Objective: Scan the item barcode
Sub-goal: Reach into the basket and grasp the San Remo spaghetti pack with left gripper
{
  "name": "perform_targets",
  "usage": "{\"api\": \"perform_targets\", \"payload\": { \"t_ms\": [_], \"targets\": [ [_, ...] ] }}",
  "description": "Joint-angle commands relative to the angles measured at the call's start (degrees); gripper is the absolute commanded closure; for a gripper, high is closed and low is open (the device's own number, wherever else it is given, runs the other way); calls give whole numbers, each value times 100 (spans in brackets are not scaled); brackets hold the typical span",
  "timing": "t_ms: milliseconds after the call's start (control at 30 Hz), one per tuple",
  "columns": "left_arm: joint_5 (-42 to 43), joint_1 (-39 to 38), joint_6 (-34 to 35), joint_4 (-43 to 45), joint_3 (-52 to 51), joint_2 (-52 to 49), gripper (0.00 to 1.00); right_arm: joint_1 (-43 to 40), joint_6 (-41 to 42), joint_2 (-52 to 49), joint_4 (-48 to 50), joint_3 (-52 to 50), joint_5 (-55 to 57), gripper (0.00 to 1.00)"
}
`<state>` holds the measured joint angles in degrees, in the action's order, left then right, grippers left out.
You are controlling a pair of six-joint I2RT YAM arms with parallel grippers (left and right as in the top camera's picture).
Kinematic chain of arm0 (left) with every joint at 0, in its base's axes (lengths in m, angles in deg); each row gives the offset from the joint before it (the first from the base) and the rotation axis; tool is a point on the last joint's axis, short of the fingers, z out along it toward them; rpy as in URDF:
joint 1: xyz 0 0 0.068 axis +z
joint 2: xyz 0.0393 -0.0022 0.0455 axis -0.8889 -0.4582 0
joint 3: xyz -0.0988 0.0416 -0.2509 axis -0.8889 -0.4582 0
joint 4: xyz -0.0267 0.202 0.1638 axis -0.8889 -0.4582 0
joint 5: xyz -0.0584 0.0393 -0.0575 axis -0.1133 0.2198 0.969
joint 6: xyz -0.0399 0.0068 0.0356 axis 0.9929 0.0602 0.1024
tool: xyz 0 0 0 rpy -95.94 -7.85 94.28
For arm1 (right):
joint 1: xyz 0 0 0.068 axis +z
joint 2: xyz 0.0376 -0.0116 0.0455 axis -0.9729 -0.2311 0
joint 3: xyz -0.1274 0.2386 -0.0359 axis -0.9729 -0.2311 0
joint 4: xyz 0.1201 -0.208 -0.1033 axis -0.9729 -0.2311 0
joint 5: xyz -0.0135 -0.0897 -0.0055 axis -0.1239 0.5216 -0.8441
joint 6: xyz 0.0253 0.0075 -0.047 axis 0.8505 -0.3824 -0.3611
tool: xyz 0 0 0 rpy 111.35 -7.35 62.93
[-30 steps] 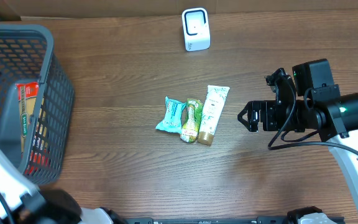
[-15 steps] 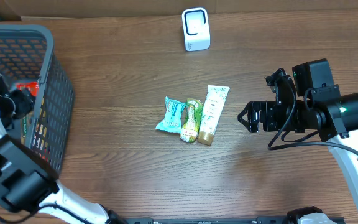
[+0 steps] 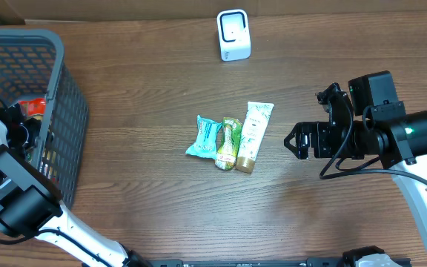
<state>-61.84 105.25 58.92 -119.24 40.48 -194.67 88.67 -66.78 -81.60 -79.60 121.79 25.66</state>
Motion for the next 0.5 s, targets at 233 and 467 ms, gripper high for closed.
{"api": "perform_targets", "payload": {
  "t_ms": [233,467],
  "targets": [
    [468,-7,2,-688,507,-205,96,17,-33,2,0,107,52,0],
    [1045,-20,160,-1001,1408,625,96,17,-31,2,4,109,52,0]
  ]
}}
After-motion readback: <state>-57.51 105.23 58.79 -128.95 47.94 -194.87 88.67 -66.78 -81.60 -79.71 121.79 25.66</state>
